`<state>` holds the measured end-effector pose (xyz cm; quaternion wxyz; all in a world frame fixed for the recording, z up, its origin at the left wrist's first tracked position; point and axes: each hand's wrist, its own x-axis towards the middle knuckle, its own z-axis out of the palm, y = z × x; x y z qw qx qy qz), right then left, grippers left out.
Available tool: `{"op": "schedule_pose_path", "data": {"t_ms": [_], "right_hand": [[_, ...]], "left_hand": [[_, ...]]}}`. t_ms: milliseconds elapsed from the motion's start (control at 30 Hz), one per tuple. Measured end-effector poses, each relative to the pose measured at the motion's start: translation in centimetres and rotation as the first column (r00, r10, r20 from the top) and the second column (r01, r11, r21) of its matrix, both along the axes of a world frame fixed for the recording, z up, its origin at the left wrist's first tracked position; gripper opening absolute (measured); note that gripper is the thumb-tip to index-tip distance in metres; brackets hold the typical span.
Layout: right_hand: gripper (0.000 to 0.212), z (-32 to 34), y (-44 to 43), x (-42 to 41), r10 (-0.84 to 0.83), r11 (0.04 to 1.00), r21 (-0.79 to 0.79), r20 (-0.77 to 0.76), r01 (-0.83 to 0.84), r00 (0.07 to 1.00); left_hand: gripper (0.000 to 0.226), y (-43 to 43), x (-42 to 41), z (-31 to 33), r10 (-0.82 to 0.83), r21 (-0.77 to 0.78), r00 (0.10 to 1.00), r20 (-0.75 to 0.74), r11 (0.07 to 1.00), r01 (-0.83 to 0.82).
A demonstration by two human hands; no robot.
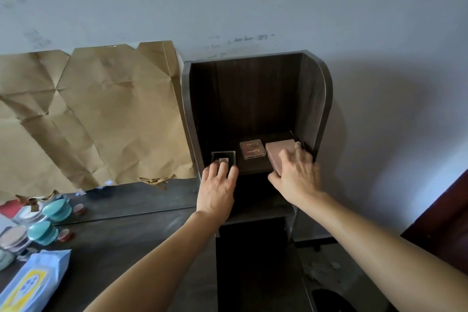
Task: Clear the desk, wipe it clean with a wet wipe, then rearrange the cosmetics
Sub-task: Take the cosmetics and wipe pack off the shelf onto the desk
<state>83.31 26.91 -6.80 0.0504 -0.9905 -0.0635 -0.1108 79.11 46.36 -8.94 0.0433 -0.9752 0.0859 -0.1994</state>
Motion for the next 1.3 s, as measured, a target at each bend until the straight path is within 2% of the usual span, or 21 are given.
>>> {"op": "schedule_pose_path", "data": {"t_ms": [133, 233, 367, 433, 600, 767, 867, 1033, 1300], "right_hand": [[0.063, -0.7, -0.8, -2.4, -0.001, 0.989, 0.147, -0.006, 0.002, 1.0], [0.078, -2.2, -2.2, -4.6, 0.006, 0.96, 0.28, 0.009, -0.008, 1.0], [0.09, -6.3, -3.0, -8.1, 0.109, 0.926, 0.358, 0.064, -0.125, 0.992], [0.088, -8.3, -2.3, -9.8, 0.17, 0.917, 0.354, 0.062, -0.181, 0.983], [0.084, -11.3, 2.3, -12.2, 0.326, 0.909, 0.299, -0.077, -0.29, 0.942], [0.084, -13.3, 8.8, -12.4, 0.465, 0.881, 0.231, -0.257, -0.413, 0.847], [0.087, -14.3, 13.7, -12.2, 0.528, 0.849, 0.209, -0.344, -0.485, 0.776], [0.086, -15.9, 22.8, -10.7, 0.536, 0.844, 0.235, -0.418, -0.482, 0.734], [0.078, -18.6, 37.9, -7.1, 0.431, 0.902, 0.227, -0.528, -0.368, 0.731]], "left_hand": [[0.06, 0.1, -2.3, -1.0, -0.063, -0.094, 0.997, 0.044, 0.993, 0.067], [0.063, 0.9, -5.1, -1.8, -0.173, -0.207, 0.98, 0.101, 0.96, 0.19], [0.046, 3.0, -8.8, -4.4, -0.28, -0.343, 0.948, 0.152, 0.885, 0.316], [0.043, 4.6, -10.8, -6.7, -0.257, -0.371, 0.962, 0.091, 0.888, 0.273], [0.044, 9.7, -15.1, -11.6, -0.03, -0.431, 0.991, -0.131, 0.902, -0.029], [0.044, 14.9, -17.6, -12.8, 0.156, -0.366, 0.941, -0.299, 0.892, -0.264], [0.048, 18.4, -18.3, -13.2, 0.217, -0.337, 0.902, -0.372, 0.875, -0.349], [0.047, 25.6, -17.5, -14.6, 0.271, -0.26, 0.854, -0.445, 0.873, -0.412], [0.055, 39.2, -11.8, -17.2, 0.214, -0.207, 0.85, -0.481, 0.915, -0.347]]}}
